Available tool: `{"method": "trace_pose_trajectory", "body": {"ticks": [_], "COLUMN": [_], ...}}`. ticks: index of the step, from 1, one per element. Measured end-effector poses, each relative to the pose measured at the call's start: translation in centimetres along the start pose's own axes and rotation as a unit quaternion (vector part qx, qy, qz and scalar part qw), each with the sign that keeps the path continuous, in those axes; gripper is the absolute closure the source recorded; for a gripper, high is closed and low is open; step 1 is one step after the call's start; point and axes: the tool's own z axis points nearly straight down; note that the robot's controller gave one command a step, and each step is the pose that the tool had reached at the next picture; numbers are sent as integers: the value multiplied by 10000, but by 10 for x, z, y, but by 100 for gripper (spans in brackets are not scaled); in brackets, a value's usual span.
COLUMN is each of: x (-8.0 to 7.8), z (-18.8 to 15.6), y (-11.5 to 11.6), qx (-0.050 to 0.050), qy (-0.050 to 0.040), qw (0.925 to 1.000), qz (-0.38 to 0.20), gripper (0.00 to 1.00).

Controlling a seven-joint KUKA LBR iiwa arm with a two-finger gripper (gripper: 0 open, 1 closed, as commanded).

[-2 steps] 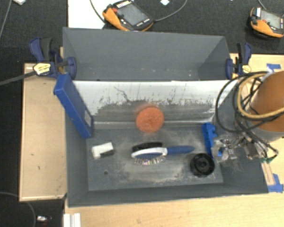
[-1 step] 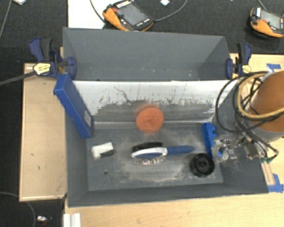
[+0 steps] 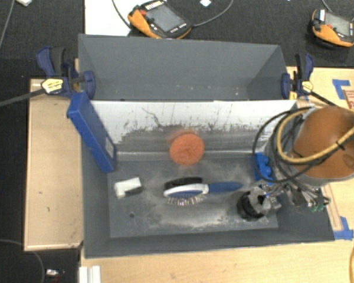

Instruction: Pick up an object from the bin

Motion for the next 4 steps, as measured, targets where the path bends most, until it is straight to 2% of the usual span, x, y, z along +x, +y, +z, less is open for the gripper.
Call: {"method": "trace_pose_trajectory", "body": {"ticks": [1,2,3,4], "x": [-3,-3,-16,-16], "z": [-13,40,38,36], "y": [15,3,33,8], "qx": [-2,6,52,67], "qy": [0,-17,-119,-118], "qw": [9995,9943,9999,9976], "qz": [310,-1067,10,-683], "gripper": [100,100,100,100]}}
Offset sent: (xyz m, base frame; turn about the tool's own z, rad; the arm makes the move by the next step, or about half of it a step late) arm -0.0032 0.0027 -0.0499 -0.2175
